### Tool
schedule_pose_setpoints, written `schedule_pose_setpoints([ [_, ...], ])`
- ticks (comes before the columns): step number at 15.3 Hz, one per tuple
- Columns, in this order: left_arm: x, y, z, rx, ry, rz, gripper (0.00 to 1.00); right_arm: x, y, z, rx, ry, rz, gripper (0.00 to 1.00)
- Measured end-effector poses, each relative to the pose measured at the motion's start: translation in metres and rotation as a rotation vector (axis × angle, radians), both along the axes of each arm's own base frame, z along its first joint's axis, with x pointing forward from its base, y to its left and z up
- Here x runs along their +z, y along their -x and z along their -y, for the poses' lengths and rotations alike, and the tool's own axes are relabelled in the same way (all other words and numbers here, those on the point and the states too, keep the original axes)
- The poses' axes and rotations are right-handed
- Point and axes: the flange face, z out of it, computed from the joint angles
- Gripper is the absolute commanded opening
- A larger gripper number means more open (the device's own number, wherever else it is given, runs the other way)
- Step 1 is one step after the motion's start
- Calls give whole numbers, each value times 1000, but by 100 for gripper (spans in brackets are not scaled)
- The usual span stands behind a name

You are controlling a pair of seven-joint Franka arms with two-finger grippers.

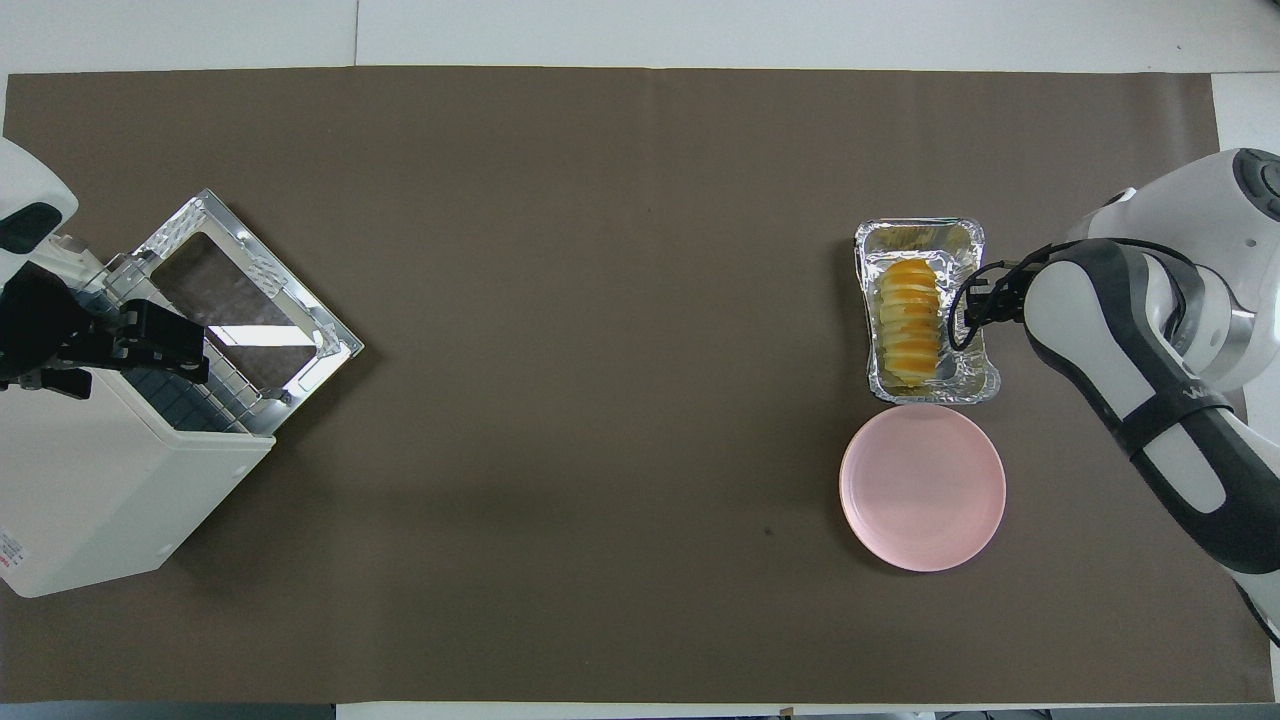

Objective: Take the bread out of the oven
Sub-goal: 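Grasp the bread slices in the foil tray with the right gripper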

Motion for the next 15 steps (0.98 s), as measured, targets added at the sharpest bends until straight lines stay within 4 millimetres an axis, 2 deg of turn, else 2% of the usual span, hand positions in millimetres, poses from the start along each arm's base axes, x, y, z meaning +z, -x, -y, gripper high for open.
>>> schedule_pose_setpoints([
  [7,0,0,0,0,0,0,100,17,-7,-4,9,2,38,100],
  [9,0,0,0,0,0,0,100,18,-7,-17,30,1,39,100],
  [13,0,0,0,0,0,0,100,18,-7,-55,51,2,32,100],
  [15,0,0,0,0,0,0,100,16,-5,-65,54,5,26,100],
])
